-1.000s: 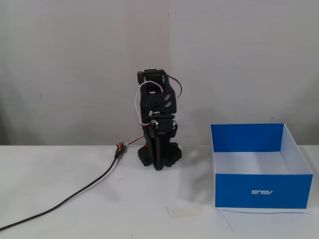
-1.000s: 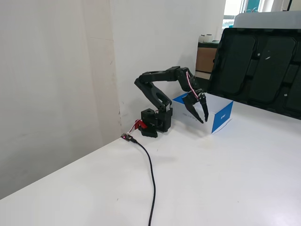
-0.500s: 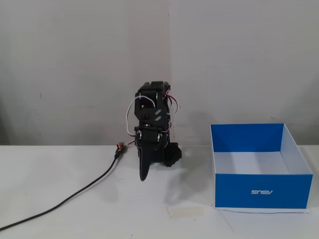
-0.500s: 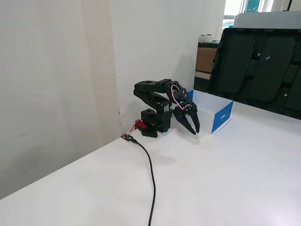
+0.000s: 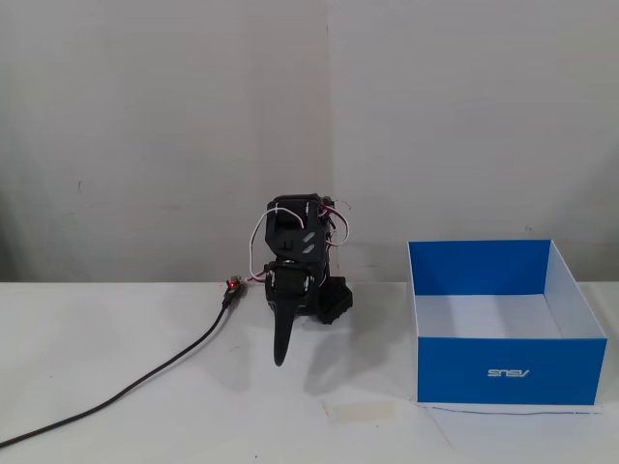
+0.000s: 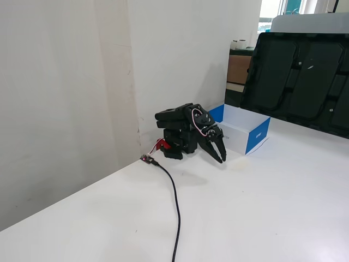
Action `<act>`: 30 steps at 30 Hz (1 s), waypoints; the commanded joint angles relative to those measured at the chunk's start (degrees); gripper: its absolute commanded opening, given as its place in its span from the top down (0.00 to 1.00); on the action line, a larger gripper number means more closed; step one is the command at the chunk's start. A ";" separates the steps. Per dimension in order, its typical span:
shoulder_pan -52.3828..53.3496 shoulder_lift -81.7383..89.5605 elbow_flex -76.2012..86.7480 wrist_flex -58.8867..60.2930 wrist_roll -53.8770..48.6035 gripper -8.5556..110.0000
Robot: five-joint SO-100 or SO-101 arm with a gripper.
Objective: Pick the gray block and keep it in the box.
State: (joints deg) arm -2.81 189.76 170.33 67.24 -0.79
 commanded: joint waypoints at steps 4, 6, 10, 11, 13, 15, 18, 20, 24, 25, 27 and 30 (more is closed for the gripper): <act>0.44 6.50 1.93 1.05 2.64 0.93; 0.35 6.59 2.64 0.70 3.96 0.93; 0.53 6.59 2.81 0.26 6.86 0.93; 0.70 6.59 2.90 0.26 7.29 0.93; 1.67 6.59 2.90 0.26 8.26 0.93; 2.46 6.59 2.99 0.35 8.88 0.93; 2.29 6.68 2.99 0.35 8.96 0.93; 2.11 6.68 2.99 0.35 8.96 0.93; 2.11 6.68 2.99 0.44 8.96 0.93; 2.11 6.68 2.99 0.44 8.96 0.93; 2.11 6.68 2.99 0.44 8.96 0.93; 2.11 6.68 2.99 0.44 8.96 0.93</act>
State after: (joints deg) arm -0.88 189.76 172.71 68.20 7.73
